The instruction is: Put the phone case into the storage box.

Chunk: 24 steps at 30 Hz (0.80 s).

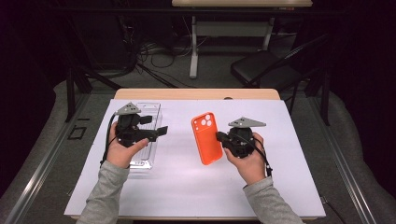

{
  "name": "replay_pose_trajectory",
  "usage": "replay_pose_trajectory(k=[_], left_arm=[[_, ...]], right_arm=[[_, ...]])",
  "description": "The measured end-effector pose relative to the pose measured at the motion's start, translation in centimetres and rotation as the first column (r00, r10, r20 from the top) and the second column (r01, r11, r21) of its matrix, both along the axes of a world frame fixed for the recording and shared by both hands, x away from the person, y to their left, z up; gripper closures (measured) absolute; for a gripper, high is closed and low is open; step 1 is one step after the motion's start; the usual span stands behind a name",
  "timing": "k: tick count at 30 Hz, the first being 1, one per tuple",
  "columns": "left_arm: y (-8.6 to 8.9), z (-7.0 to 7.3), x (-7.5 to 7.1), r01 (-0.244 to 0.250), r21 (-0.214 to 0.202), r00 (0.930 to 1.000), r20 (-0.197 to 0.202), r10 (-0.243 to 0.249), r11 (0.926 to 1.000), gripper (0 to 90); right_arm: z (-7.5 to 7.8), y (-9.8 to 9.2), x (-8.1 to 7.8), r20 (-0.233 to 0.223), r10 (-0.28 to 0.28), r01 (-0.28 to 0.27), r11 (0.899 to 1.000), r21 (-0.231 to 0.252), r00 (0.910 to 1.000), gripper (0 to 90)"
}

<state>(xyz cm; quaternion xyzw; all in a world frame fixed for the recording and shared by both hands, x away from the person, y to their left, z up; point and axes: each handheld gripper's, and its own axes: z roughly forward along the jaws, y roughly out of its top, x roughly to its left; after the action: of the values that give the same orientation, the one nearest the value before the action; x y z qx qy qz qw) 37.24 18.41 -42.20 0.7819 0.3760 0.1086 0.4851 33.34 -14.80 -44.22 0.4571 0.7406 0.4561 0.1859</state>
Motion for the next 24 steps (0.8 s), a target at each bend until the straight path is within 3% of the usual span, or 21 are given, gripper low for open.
replay_pose_trajectory(k=[12, 24], left_arm=[[-2.1, -0.5, -0.5, 0.064, -0.005, 0.9979, -0.008, -0.064, 0.9979, 19.2], [-3.7, -0.8, -1.2, 0.132, -0.072, 0.9903, -0.033, -0.135, 0.9886, 23.3]], right_arm=[[-0.6, 0.0, -0.5, 0.017, -0.008, 0.008, 1.000, 0.008, 0.9998, 88.5], [-1.2, 0.2, -1.0, 0.047, -0.025, 0.025, 1.000, 0.001, 0.9986, 88.5]])
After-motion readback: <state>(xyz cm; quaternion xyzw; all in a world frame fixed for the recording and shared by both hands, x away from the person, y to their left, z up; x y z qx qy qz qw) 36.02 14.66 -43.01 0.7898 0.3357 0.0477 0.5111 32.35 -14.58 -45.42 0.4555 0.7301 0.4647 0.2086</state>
